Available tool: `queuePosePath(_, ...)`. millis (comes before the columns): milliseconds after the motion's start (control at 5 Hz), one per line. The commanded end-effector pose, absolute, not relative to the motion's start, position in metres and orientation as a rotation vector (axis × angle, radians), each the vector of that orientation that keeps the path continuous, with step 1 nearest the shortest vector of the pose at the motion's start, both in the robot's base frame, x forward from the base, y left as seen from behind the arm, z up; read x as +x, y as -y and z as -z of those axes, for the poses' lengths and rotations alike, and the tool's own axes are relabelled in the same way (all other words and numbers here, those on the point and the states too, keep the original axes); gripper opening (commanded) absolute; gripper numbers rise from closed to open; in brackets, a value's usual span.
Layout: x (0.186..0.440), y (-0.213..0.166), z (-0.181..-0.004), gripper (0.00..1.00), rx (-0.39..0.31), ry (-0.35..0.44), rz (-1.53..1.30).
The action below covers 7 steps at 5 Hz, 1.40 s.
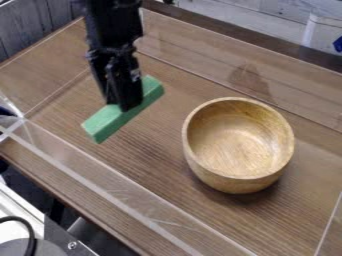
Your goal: Remove the green block from inside the brown bowl and put it on the table
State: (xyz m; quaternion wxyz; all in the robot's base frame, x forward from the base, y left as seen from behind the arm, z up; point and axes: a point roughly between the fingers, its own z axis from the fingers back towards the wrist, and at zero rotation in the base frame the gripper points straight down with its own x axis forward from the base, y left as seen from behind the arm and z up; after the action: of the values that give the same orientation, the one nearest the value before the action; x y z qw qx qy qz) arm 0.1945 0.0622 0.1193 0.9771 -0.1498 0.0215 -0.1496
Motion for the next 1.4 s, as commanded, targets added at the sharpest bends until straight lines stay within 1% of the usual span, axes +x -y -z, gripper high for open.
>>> queuePosePath(0, 0.186, -0.072, -0.117, 0.00, -0.214, 0.029, 0.304)
queuePosePath(200, 0.187, -0.050, -0.124, 0.00, -0.176, 0.058, 0.315)
queuePosePath(400, 0.202, -0.029, -0.119, 0.00, -0.193, 0.045, 0.334)
queuePosePath(600, 0.208, -0.047, -0.111, 0.00, -0.201, 0.036, 0.304)
queuePosePath(1000, 0.210, -0.063, -0.077, 0.00, -0.173, -0.025, 0.282)
queuePosePath(1200, 0.217, -0.065, -0.088, 0.00, -0.152, -0.018, 0.239)
